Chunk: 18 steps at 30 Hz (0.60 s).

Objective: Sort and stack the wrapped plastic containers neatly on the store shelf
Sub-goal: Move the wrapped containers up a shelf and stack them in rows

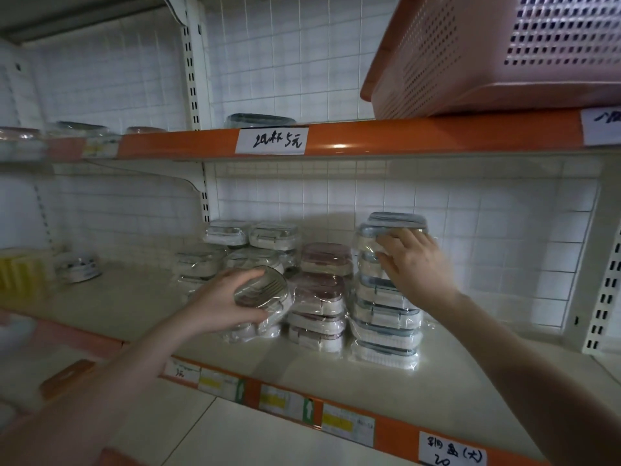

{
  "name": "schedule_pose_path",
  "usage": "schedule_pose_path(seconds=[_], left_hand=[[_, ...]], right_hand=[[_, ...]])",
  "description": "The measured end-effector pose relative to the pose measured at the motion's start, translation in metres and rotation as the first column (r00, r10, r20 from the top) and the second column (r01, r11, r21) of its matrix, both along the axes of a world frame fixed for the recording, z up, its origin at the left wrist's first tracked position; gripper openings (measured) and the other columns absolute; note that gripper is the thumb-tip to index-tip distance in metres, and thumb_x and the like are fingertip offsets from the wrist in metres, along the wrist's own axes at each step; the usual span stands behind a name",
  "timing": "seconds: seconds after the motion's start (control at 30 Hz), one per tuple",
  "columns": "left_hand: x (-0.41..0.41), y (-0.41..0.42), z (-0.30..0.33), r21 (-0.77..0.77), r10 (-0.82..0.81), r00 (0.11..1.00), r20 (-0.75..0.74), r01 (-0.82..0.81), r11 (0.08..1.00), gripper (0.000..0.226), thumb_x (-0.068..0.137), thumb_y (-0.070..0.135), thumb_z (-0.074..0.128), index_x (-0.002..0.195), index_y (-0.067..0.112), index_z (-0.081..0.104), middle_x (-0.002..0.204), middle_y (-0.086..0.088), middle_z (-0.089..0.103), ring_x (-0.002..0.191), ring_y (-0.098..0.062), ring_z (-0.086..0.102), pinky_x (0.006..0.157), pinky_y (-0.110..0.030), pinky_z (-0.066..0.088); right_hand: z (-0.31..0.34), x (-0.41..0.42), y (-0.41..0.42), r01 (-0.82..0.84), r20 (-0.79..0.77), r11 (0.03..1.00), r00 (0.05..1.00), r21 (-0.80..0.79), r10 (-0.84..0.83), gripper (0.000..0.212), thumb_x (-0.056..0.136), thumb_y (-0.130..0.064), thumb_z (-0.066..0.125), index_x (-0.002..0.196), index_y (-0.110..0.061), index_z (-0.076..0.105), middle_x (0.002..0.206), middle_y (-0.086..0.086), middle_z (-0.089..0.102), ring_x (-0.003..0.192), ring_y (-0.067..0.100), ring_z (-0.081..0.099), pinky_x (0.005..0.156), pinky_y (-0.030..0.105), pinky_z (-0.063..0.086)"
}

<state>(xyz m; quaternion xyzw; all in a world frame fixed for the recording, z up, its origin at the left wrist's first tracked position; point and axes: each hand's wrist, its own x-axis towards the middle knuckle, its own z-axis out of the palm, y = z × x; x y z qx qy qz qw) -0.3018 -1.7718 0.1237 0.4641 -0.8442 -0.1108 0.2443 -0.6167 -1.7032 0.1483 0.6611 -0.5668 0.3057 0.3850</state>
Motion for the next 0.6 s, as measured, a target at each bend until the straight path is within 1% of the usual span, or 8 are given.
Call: schedule_pose_path(seconds=[0.1, 0.17, 0.23, 0.27, 0.33, 0.47, 0.53, 0.6], left_hand=[[0.006, 0.008, -0.001, 0.007, 0.029, 1.000, -0.005, -0.029, 1.000, 0.080, 0.072, 0.045, 0.077, 0.141, 0.041, 0.036, 0.148, 0.005, 0.033, 0.134, -0.015, 0.033, 0.108, -0.035, 0.033], [0.013, 0.011, -0.003, 0.034, 0.043, 0.999, -0.017, -0.042, 0.999, 0.087, 0.062, 0.056, 0.076, 0.139, 0.043, 0.037, 0.148, 0.003, 0.034, 0.134, -0.015, 0.034, 0.109, -0.035, 0.033], [0.023, 0.010, -0.005, 0.058, 0.044, 0.999, -0.014, -0.043, 0.997, 0.093, 0.053, 0.064, 0.071, 0.138, 0.045, 0.038, 0.145, 0.005, 0.036, 0.132, -0.013, 0.036, 0.105, -0.030, 0.034], [0.028, 0.008, -0.006, 0.064, 0.035, 0.999, -0.011, -0.034, 0.997, 0.091, 0.056, 0.061, 0.074, 0.137, 0.045, 0.039, 0.145, 0.006, 0.037, 0.130, -0.012, 0.036, 0.104, -0.028, 0.033], [0.040, 0.002, -0.007, 0.063, 0.000, 1.000, -0.001, 0.000, 0.998, 0.083, 0.064, 0.052, 0.079, 0.137, 0.045, 0.040, 0.145, 0.006, 0.037, 0.131, -0.010, 0.036, 0.105, -0.027, 0.032], [0.063, -0.015, -0.006, 0.069, -0.053, 0.998, 0.032, 0.051, 0.996, 0.091, 0.049, 0.068, 0.067, 0.134, 0.048, 0.041, 0.142, 0.008, 0.039, 0.131, -0.009, 0.035, 0.108, -0.028, 0.031], [0.078, -0.028, -0.006, 0.076, -0.089, 0.996, 0.026, 0.087, 0.993, 0.087, 0.049, 0.068, 0.068, 0.130, 0.052, 0.040, 0.140, 0.010, 0.040, 0.130, -0.008, 0.036, 0.108, -0.028, 0.032], [0.096, -0.046, -0.005, 0.091, -0.141, 0.989, 0.040, 0.137, 0.986, 0.084, 0.054, 0.064, 0.073, 0.130, 0.053, 0.039, 0.142, 0.012, 0.038, 0.131, -0.006, 0.035, 0.109, -0.029, 0.032]], right_hand=[[-0.017, 0.012, -0.002, -0.067, -0.044, 0.998, 0.997, 0.019, 0.068, 0.030, 0.085, -0.025, 0.044, 0.087, -0.010, 0.070, 0.086, 0.010, 0.066, 0.073, 0.029, 0.063, 0.067, 0.035, 0.052], [-0.029, 0.020, -0.006, -0.098, -0.043, 0.995, 0.994, 0.037, 0.099, 0.029, 0.086, -0.024, 0.045, 0.089, -0.010, 0.070, 0.089, 0.010, 0.067, 0.074, 0.028, 0.063, 0.066, 0.036, 0.052], [-0.039, 0.030, -0.012, -0.113, -0.017, 0.992, 0.993, 0.052, 0.114, 0.018, 0.085, -0.019, 0.055, 0.090, -0.009, 0.070, 0.090, 0.011, 0.067, 0.074, 0.029, 0.064, 0.065, 0.036, 0.053], [-0.045, 0.035, -0.017, -0.122, -0.002, 0.990, 0.992, 0.066, 0.123, 0.013, 0.082, -0.015, 0.064, 0.091, -0.008, 0.070, 0.090, 0.012, 0.067, 0.075, 0.030, 0.064, 0.065, 0.037, 0.054], [-0.055, 0.048, -0.026, -0.131, 0.026, 0.983, 0.991, 0.132, 0.129, 0.017, 0.078, -0.015, 0.071, 0.093, -0.008, 0.069, 0.089, 0.012, 0.067, 0.075, 0.031, 0.064, 0.067, 0.038, 0.054], [-0.064, 0.080, -0.043, -0.115, 0.074, 0.966, 0.992, 0.231, 0.101, 0.024, 0.071, -0.012, 0.079, 0.093, -0.009, 0.070, 0.086, 0.011, 0.067, 0.073, 0.032, 0.065, 0.064, 0.038, 0.054], [-0.066, 0.095, -0.055, -0.098, 0.096, 0.959, 0.993, 0.265, 0.075, 0.026, 0.072, -0.014, 0.079, 0.096, -0.010, 0.070, 0.088, 0.011, 0.066, 0.077, 0.033, 0.065, 0.065, 0.039, 0.054], [-0.066, 0.111, -0.069, -0.062, 0.135, 0.952, 0.991, 0.301, 0.022, 0.023, 0.083, -0.023, 0.069, 0.104, -0.014, 0.069, 0.098, 0.010, 0.065, 0.091, 0.034, 0.063, 0.076, 0.042, 0.052]])
